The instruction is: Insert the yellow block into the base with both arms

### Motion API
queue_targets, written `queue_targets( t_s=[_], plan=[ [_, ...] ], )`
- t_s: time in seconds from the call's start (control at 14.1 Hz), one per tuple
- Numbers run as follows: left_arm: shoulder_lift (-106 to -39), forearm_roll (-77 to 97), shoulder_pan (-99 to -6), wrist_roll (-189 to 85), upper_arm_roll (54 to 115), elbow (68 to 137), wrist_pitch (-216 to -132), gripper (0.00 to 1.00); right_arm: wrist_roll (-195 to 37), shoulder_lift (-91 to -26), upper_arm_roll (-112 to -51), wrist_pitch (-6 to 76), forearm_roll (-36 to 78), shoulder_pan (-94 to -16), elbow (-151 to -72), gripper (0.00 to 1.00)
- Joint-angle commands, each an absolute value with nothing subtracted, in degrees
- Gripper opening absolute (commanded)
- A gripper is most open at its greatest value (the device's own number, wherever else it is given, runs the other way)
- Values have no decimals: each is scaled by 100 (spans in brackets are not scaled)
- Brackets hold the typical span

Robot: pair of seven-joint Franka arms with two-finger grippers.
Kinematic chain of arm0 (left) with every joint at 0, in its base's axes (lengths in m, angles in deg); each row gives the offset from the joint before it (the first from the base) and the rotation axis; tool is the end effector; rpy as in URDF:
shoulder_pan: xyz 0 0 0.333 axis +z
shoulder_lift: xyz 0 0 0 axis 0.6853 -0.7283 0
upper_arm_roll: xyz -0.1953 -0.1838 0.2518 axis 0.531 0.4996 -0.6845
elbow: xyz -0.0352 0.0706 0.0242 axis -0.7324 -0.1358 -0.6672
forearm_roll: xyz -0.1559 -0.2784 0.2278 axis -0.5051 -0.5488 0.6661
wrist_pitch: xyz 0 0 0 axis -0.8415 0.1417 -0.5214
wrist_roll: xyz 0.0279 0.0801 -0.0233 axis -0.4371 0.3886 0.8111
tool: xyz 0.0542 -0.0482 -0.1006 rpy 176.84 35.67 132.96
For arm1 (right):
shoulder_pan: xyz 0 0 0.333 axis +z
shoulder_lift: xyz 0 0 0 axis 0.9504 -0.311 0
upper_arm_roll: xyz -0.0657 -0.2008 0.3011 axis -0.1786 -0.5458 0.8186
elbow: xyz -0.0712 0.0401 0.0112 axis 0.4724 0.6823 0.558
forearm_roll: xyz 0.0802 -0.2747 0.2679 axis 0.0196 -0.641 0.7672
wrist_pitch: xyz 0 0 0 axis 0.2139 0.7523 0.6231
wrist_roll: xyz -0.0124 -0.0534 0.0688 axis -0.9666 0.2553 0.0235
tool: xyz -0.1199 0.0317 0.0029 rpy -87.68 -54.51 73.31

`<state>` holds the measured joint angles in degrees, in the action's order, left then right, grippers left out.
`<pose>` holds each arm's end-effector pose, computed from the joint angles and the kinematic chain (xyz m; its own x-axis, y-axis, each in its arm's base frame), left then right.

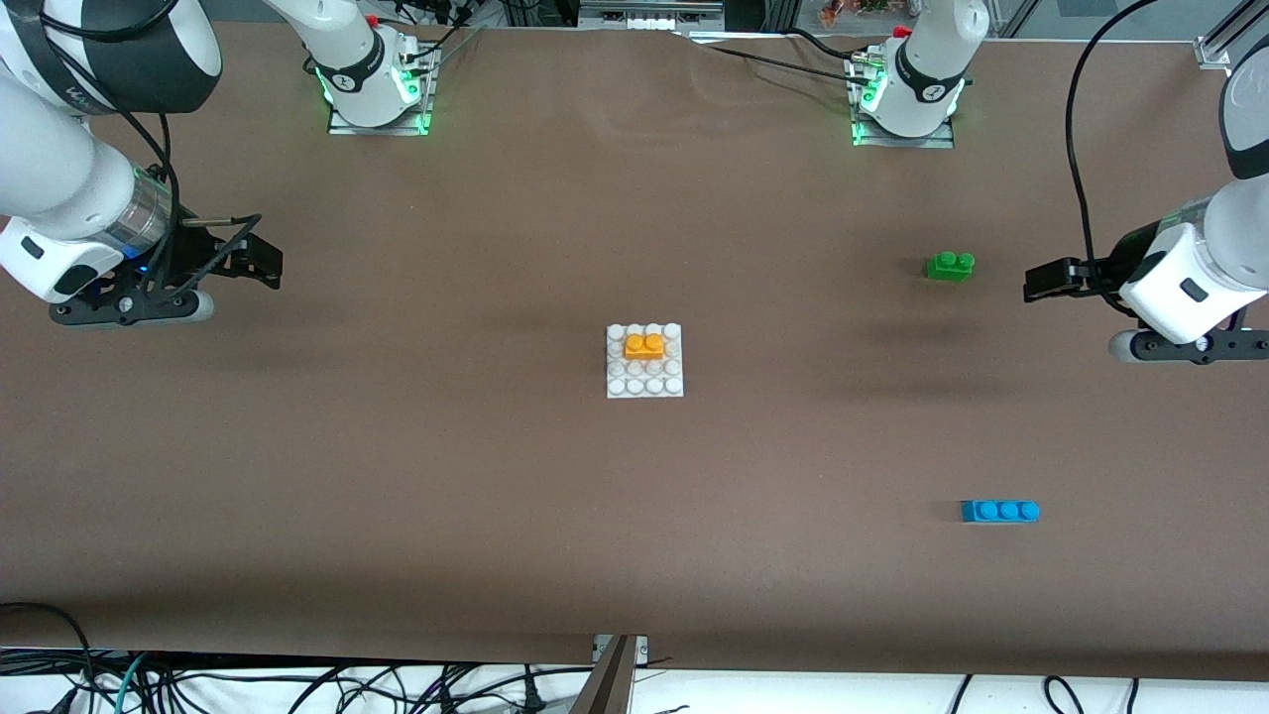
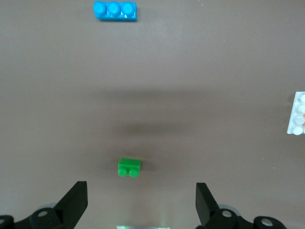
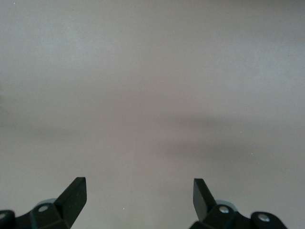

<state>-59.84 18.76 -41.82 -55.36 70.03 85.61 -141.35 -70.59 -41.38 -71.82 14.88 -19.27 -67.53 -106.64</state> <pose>0.6155 -0.0213 0.5817 0.9824 0.0156 -0.1864 0.0178 -0.9998 0.0102 0.5863 0.0818 0.5739 0.9921 0.0996 -0.0767 0.1039 -0.9931 0.0550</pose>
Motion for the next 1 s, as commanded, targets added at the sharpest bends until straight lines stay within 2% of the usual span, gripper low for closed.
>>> queue_targets(
  t_s=[0.0, 0.43, 0.93],
  plan=[
    [-5131, 1840, -4080, -5953, 6896, 9824, -15088, 100, -7024, -4164, -7165, 1466, -1857, -6783, -10569, 99],
    [-4550, 2218, -4097, -5867, 6896, 10442, -15276, 100, -7051, -4164, -7182, 1466, -1655, -6784, -10569, 99],
    [-4479, 2174, -4150, -5875, 6896, 10443, -15276, 100, -7051, -4164, -7182, 1466, -1655, -6801, -10569, 99]
  ],
)
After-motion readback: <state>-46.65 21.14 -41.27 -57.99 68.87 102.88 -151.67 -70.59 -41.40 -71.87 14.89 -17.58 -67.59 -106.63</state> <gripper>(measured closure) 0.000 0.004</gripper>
